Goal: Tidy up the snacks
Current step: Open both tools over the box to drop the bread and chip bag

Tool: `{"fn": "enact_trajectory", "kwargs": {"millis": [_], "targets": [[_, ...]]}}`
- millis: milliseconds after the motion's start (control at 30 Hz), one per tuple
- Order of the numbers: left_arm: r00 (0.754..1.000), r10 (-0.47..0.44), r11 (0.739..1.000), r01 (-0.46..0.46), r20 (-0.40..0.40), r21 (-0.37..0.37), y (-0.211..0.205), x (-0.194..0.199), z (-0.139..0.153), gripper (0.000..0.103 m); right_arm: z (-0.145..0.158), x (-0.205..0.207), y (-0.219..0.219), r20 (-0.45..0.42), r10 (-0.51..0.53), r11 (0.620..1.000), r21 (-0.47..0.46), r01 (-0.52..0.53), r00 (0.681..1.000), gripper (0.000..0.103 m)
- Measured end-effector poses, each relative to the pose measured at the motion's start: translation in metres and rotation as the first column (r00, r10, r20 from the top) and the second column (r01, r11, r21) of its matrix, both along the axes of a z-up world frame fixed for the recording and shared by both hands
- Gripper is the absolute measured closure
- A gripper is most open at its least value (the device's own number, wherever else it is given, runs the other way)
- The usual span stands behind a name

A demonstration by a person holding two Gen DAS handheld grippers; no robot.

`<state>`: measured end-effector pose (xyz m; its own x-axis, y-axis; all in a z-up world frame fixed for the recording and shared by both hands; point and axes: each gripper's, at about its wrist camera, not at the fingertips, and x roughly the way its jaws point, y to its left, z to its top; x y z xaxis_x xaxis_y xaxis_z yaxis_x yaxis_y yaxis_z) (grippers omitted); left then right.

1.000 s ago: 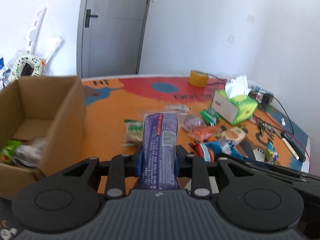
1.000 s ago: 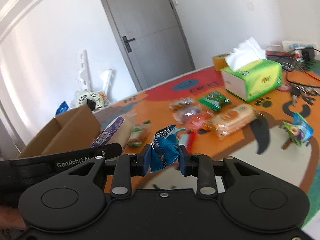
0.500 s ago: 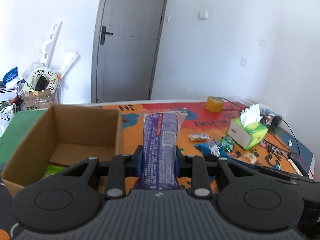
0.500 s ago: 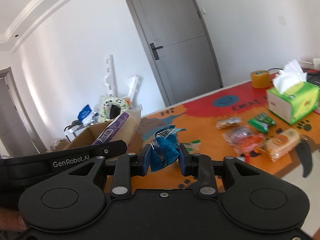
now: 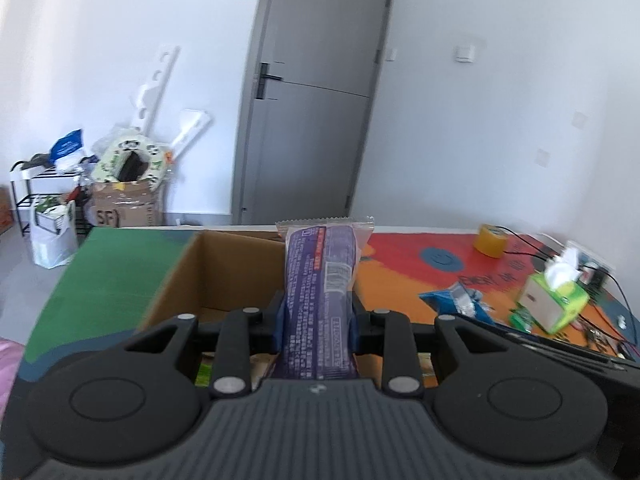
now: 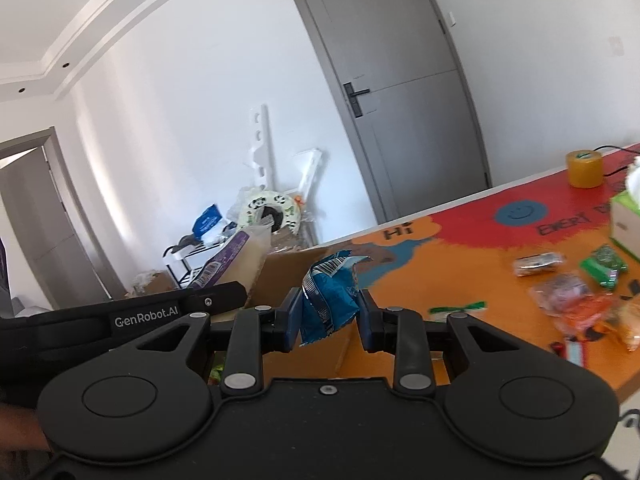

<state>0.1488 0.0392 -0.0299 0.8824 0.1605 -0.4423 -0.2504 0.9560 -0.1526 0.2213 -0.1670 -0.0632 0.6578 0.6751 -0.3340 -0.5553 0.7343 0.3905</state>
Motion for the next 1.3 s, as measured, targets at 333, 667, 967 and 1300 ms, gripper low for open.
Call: {"fn": "enact_trajectory", "kwargs": {"millis": [333, 667, 967, 1300], "targets": [[0.998, 0.043, 0.998, -0.044, -0.043, -0.039, 0.043, 0.017, -0.016, 0.074, 0.005, 0.008, 0.053, 0.005, 0.066, 0.997, -0.03, -0.065, 0.998, 0.073], [0.996, 0.09, 0.993, -0.09, -0.008, -0.071, 0.062, -0.004, -0.012, 0.071, 0.003, 0.013, 0.082, -0.019, 0.075, 0.996, -0.056, -0.076, 0.997, 0.073], [0.995, 0.092, 0.992, -0.094, -0.027, -0.087, 0.058, -0.01, -0.011, 0.049, 0.001, 0.006, 0.063, -0.04, 0.024, 0.999, -0.046, -0.026, 0.999, 0.054], [0.996, 0.08, 0.993, -0.082, -0.03, -0.083, 0.034, -0.017, -0.012, 0.024, -0.005, -0.006, 0.012, -0.071, -0.042, 0.999, -0.012, 0.041, 0.997, 0.04]]}}
